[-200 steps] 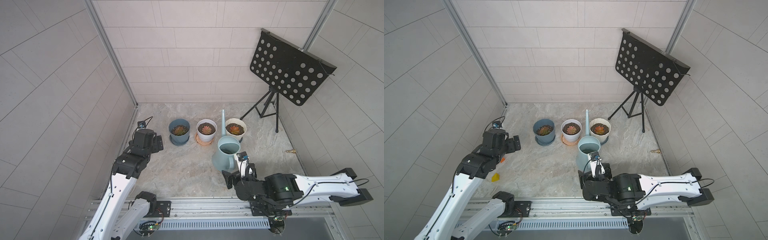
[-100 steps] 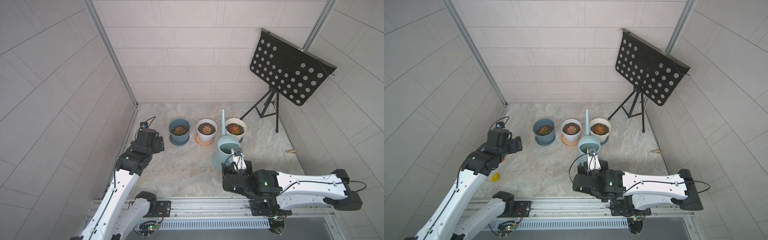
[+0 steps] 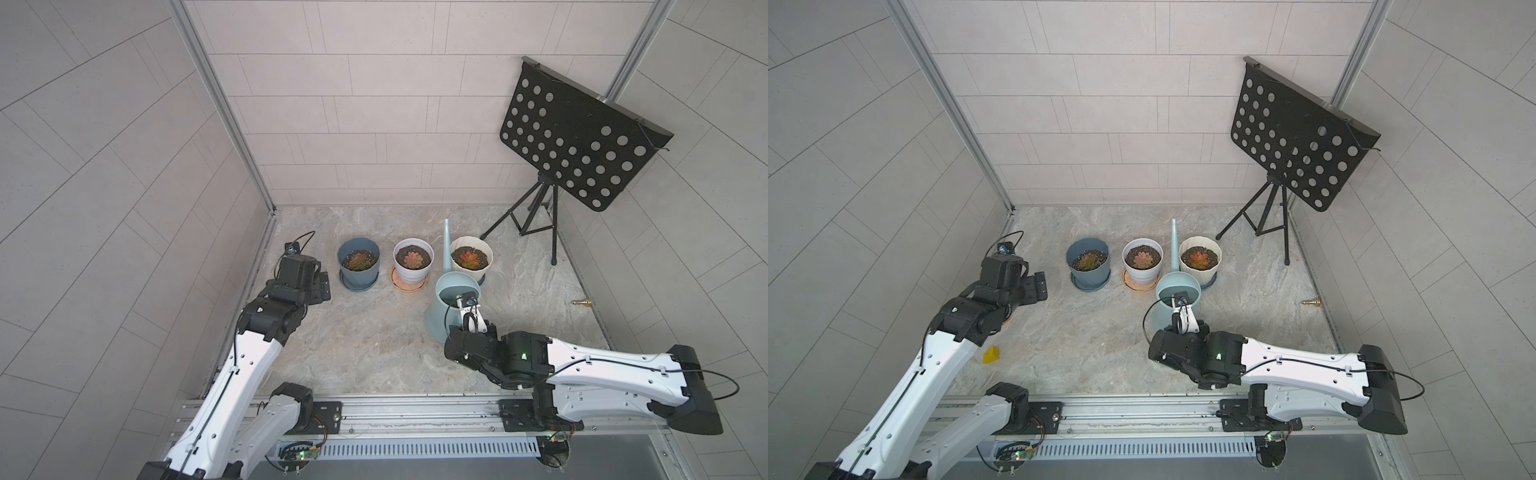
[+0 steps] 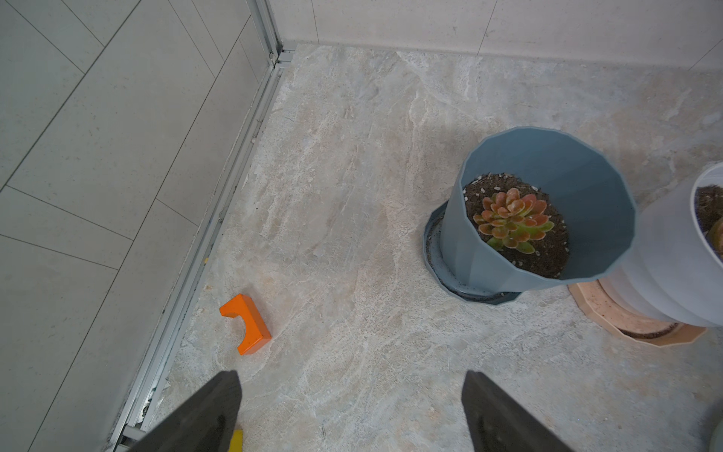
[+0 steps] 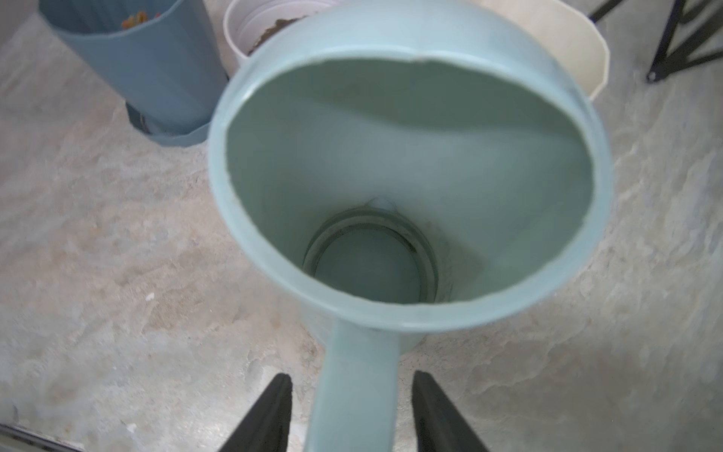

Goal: Water the succulent around the soil edge
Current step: Pick up the watering can from the center of the board.

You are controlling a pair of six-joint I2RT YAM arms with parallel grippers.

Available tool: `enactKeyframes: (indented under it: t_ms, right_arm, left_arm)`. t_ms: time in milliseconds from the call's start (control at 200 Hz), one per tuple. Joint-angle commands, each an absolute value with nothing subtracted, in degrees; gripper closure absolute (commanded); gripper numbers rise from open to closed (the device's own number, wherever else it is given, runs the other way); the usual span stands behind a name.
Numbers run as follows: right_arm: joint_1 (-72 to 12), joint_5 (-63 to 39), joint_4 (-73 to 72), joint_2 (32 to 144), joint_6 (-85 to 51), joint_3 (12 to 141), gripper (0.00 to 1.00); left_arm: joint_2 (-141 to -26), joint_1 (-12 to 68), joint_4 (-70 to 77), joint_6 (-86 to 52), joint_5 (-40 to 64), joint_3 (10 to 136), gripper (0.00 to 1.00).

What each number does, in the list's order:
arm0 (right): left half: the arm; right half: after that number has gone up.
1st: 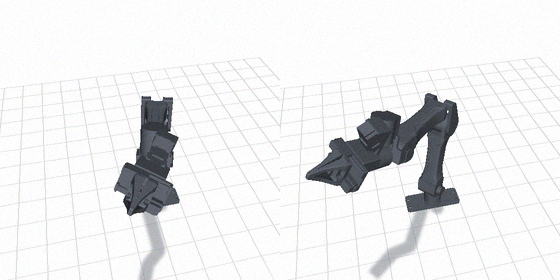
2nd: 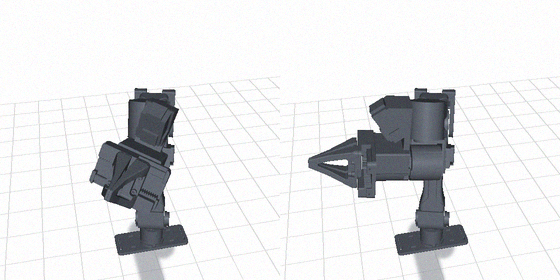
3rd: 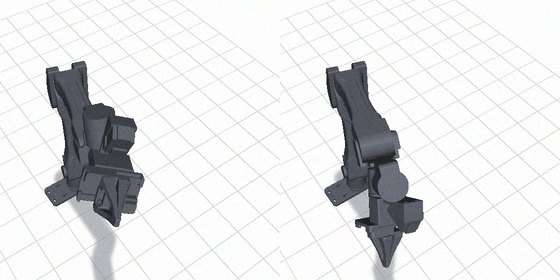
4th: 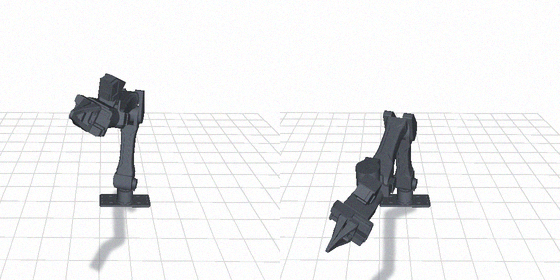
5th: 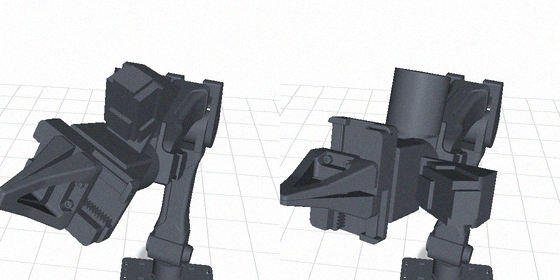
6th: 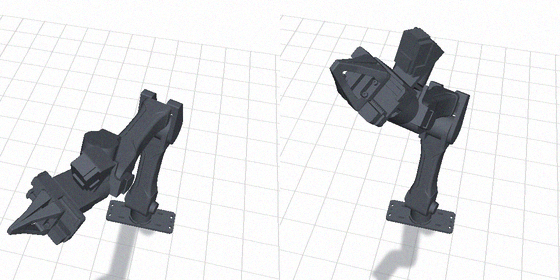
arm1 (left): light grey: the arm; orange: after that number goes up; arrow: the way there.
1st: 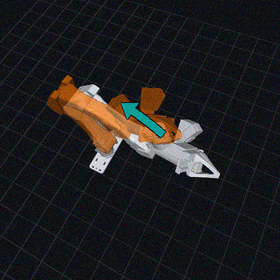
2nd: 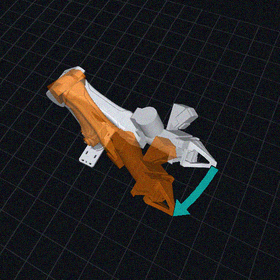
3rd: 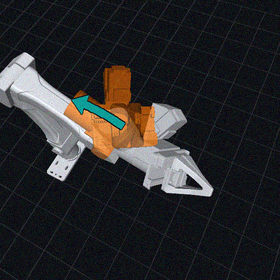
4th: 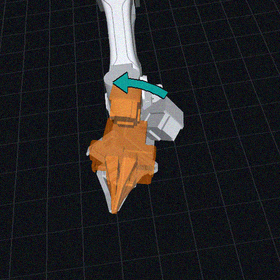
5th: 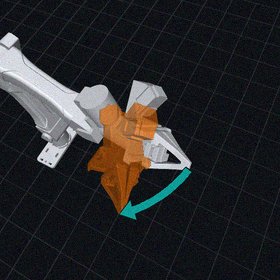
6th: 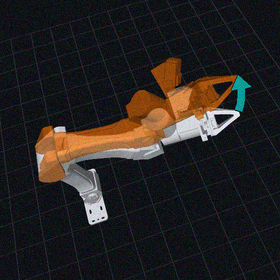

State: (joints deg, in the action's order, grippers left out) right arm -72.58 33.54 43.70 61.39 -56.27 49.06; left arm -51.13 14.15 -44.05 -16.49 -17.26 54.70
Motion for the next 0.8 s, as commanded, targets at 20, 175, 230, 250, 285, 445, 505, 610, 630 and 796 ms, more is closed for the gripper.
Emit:
enactKeyframes:
  t_ms: [20, 175, 230, 250, 285, 445, 505, 610, 630, 796]
  right_arm:
    - [-72.34, 33.66, 42.68, 61.36, -54.06, 48.69, 0.73]
    - [-72.16, 34.51, 44.03, 60.13, -52.7, 48.67, 0.99]
    - [-72.27, 34.72, 45.58, 58.75, -52.32, 49.12, 1.0]
    - [-72.26, 34.63, 46.3, 58.06, -52.15, 49.44, 1.0]
    - [-72.4, 34.63, 47.68, 56.75, -51.82, 50.05, 1.0]
    - [-73.83, 34.54, 55.97, 50.28, -52.17, 53.15, 1.0]
    - [-74.67, 34.54, 60.25, 48.7, -52.99, 54.92, 1.0]
    - [-76.7, 34.62, 67.46, 47.12, -54.74, 58.89, 1.0]
    - [-77.04, 34.75, 68.77, 47.11, -55.04, 59.84, 1.0]
    - [-80.66, 39.15, 78.07, 47.67, -55.91, 69.23, 1.0]
  left_arm:
    - [-51.24, 13.9, -43.29, -16.0, -17.61, 54.32, 0.04]
    - [-51.37, 13.89, -43.37, -15.97, -17.6, 54.4, 0.04]
    - [-51.42, 13.9, -43.49, -15.91, -17.61, 54.62, 0.04]
    - [-51.41, 14.01, -43.58, -15.95, -17.65, 54.67, 0.04]
    - [-51.42, 13.92, -43.63, -15.95, -17.58, 54.8, 0.04]
    - [-51.33, 13.96, -44.19, -15.83, -17.4, 55.41, 0.04]
    - [-51.16, 13.89, -44.46, -15.91, -17.26, 55.61, 0.04]
    - [-51.06, 13.97, -45.12, -15.93, -17.26, 56.59, 0.04]
    - [-51.01, 14.03, -45.23, -15.93, -17.29, 56.81, 0.05]
    - [-51.7, 13.92, -46.39, -15.5, -17.24, 59.29, 0.05]
